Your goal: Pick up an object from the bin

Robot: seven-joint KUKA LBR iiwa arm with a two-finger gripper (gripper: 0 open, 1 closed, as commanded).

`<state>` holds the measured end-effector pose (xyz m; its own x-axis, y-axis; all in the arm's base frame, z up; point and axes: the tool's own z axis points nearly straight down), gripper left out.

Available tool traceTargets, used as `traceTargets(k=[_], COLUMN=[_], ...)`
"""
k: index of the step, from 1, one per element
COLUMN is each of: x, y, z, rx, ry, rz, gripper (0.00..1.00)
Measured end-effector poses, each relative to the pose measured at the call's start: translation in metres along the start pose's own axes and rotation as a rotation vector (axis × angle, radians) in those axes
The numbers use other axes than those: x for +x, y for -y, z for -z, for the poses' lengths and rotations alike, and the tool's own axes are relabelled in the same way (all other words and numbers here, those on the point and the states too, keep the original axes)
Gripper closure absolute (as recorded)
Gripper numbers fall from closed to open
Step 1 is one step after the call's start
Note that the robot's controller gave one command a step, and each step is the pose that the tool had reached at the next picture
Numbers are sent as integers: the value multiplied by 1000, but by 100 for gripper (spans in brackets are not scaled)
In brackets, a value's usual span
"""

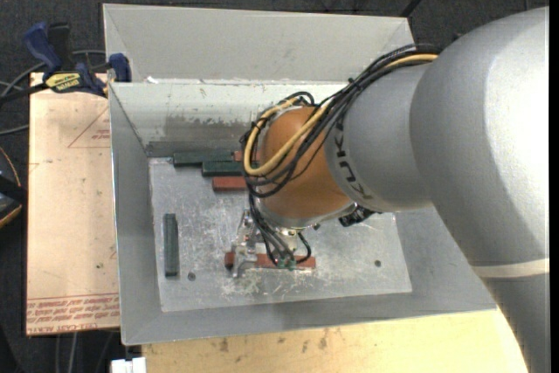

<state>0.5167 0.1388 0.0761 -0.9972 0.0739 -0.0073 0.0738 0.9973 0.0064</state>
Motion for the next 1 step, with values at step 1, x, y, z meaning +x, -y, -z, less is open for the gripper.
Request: traceTargets(k=[1], x=[-5], y=[-15], z=[133], rx=[4], ry=[-5], rz=[15], gripper=[100])
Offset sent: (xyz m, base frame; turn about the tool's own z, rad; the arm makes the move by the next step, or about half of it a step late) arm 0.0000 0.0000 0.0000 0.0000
